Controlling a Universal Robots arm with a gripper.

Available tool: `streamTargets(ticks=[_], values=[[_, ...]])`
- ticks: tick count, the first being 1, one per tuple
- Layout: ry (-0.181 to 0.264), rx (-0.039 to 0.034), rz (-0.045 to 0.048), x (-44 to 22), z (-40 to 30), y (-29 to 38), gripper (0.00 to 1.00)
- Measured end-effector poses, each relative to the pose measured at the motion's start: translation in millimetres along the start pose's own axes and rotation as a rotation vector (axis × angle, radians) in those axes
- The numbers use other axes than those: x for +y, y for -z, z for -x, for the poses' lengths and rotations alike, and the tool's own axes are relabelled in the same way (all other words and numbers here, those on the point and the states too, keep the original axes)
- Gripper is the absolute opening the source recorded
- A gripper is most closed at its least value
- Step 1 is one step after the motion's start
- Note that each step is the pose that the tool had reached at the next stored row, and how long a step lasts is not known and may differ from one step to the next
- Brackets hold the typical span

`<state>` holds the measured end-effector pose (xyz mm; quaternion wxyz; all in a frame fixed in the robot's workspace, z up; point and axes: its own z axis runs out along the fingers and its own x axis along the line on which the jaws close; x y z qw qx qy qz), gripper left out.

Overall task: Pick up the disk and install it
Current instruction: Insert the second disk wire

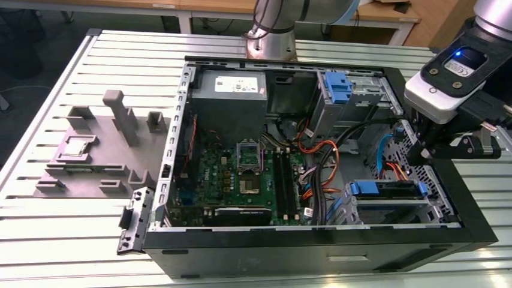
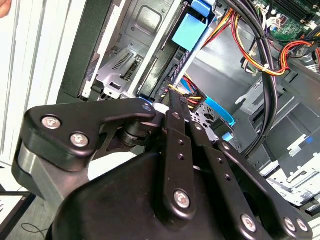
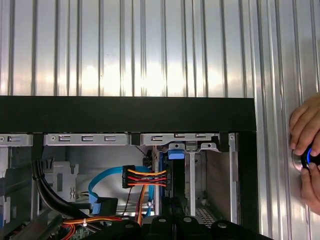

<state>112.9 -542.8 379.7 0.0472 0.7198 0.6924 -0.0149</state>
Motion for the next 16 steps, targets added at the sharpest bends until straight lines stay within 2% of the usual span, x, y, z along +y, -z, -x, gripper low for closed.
streamTargets(ticks=[3, 9, 11, 14, 16], values=[[0.0, -0.0004, -0.0044, 0.4, 0.0, 0.1, 0.1], [0.002, -0.001, -0.0254, 1.6, 0.0, 0.0, 0.1], [0.004, -0.0014, -0.0414, 2.6, -0.1, -0.2, 0.1], [0.007, -0.0027, -0.0752, 4.6, -0.2, -0.2, 0.1], [0.007, -0.0028, -0.0771, 4.6, -0.2, -0.2, 0.1]])
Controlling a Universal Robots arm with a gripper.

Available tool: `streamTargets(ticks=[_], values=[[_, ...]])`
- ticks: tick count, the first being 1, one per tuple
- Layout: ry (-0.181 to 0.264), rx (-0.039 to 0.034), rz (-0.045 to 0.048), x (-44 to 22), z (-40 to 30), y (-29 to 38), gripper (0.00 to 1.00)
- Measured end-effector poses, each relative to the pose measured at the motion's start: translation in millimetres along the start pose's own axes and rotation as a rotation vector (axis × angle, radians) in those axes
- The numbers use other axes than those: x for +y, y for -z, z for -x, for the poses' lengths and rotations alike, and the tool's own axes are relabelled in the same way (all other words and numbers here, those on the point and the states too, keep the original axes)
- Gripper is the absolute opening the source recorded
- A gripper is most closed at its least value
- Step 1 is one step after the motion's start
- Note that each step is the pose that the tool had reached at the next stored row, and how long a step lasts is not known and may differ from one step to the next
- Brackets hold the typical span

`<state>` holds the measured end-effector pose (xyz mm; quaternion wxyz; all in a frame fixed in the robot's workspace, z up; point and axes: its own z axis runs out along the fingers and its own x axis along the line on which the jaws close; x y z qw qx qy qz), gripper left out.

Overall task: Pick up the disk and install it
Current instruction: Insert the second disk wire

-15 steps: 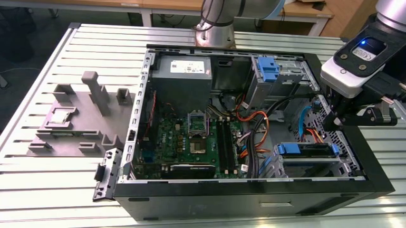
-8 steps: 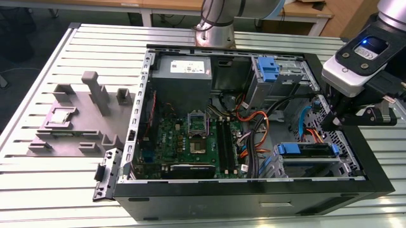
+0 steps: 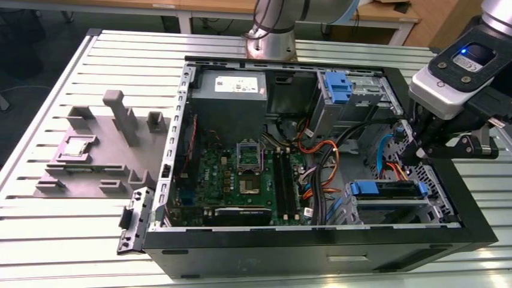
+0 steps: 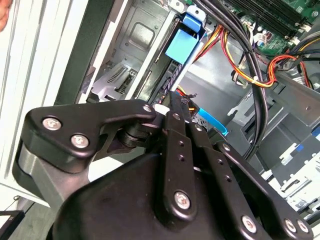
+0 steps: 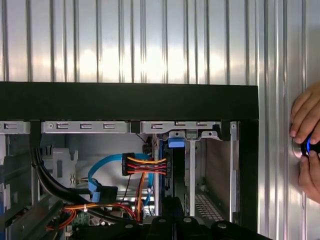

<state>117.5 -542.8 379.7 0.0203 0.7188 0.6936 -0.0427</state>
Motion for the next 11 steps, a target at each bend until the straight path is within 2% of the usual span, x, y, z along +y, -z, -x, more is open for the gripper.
streamTargets(ticks=[7, 11], values=[[0.0, -0.0013, -0.0023, 0.0, -0.3, 0.3, 0.1], [0.0, -0.0075, -0.0021, 0.0, -1.9, 1.9, 0.1]])
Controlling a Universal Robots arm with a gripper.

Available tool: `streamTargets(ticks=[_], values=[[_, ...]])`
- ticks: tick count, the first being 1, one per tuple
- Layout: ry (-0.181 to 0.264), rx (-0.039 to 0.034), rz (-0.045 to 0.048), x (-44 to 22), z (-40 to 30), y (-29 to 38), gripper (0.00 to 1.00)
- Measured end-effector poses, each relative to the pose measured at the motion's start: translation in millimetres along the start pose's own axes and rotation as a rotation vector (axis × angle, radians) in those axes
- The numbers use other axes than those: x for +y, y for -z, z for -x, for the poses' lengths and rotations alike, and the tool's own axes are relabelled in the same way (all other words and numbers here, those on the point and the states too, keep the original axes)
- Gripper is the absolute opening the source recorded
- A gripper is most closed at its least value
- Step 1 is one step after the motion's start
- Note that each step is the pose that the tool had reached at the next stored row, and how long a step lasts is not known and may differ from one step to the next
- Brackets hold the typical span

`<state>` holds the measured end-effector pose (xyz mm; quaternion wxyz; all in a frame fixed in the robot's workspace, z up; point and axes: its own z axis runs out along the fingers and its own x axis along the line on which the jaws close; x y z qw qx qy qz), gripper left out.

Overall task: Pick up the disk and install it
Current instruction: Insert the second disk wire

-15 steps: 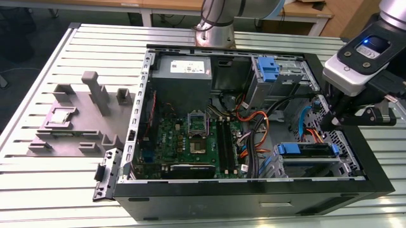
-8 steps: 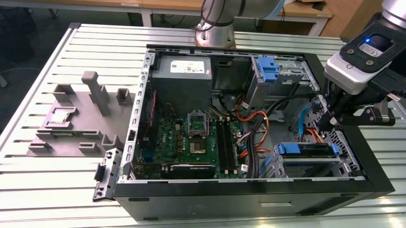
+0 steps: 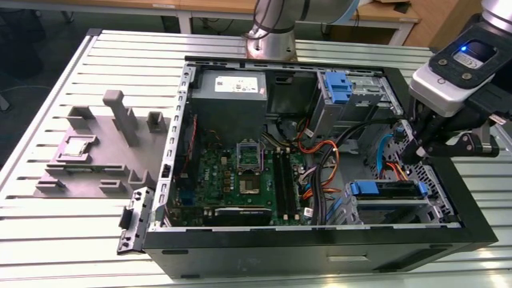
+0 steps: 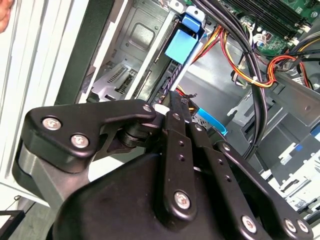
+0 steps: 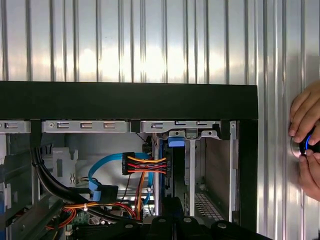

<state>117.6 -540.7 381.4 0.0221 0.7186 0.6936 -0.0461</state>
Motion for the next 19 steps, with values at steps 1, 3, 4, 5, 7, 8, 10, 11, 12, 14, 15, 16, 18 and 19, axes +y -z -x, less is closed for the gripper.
streamTargets(ticks=[1, 3, 4, 5, 7, 8, 10, 11, 12, 14, 15, 16, 18, 19], values=[[0.0, -0.0024, 0.0001, 0.0, -0.7, 0.5, 0.1], [0.0, -0.0041, 0.0001, -0.1, -2.5, 0.7, 0.1], [0.0, -0.0043, 0.0002, -0.2, -3.8, 0.8, 0.1], [0.0, -0.0043, 0.0001, -0.2, -5.5, 1.0, 0.1], [0.0, -0.0044, 0.0002, -0.3, -10.4, 1.5, 0.1], [0.0, -0.0045, 0.0002, -0.4, -12.8, 1.8, 0.1], [0.0, -0.0044, 0.0001, -0.4, -18.1, 2.2, 0.1], [0.0, -0.0044, -0.0002, -0.2, -20.4, 2.4, 0.1], [-0.001, -0.0044, -0.0014, 0.0, -21.9, 2.6, 0.1], [-0.007, -0.0045, -0.0046, 0.5, -23.8, 2.9, 0.1], [-0.009, -0.0044, -0.0062, 0.9, -24.9, 3.0, 0.1], [-0.011, -0.0044, -0.0078, 1.2, -26.2, 3.1, 0.1], [-0.012, -0.0045, -0.0115, 2.3, -29.9, 3.4, 0.1], [-0.012, -0.0045, -0.0131, 2.8, -31.8, 3.6, 0.1]])
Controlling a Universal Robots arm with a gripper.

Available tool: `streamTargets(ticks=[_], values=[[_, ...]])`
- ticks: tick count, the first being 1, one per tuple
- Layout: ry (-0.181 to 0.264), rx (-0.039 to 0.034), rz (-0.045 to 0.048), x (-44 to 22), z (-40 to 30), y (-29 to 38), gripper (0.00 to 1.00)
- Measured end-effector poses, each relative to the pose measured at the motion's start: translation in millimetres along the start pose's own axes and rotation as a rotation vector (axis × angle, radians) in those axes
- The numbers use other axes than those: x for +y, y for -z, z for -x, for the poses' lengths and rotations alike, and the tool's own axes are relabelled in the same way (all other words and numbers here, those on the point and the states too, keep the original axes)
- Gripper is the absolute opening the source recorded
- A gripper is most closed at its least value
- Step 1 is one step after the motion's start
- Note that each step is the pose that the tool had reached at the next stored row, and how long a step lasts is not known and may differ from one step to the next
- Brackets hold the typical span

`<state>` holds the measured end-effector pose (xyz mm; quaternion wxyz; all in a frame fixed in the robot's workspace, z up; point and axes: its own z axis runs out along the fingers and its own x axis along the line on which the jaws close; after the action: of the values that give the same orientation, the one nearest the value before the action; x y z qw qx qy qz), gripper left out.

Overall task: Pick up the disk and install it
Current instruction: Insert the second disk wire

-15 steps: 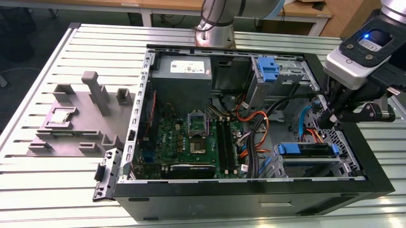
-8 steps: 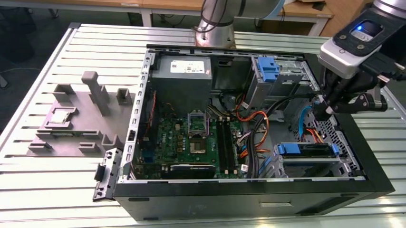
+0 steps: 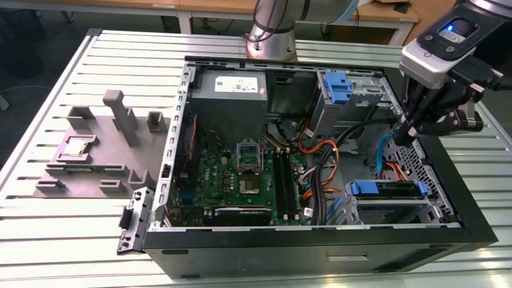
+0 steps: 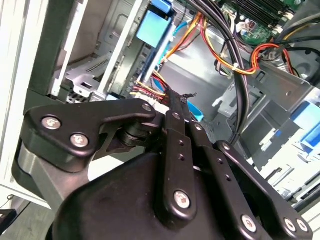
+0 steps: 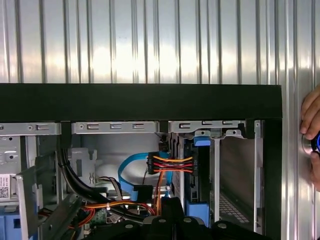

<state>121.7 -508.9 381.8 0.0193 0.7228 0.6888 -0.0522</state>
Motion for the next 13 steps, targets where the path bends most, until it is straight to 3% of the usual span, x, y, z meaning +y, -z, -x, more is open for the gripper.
streamTargets(ticks=[11, 13], values=[[-0.003, -0.0016, -0.0109, 2.5, -24.5, 2.5, 0.1], [-0.004, -0.0074, -0.0108, 2.8, -28.1, 2.8, 0.1]])
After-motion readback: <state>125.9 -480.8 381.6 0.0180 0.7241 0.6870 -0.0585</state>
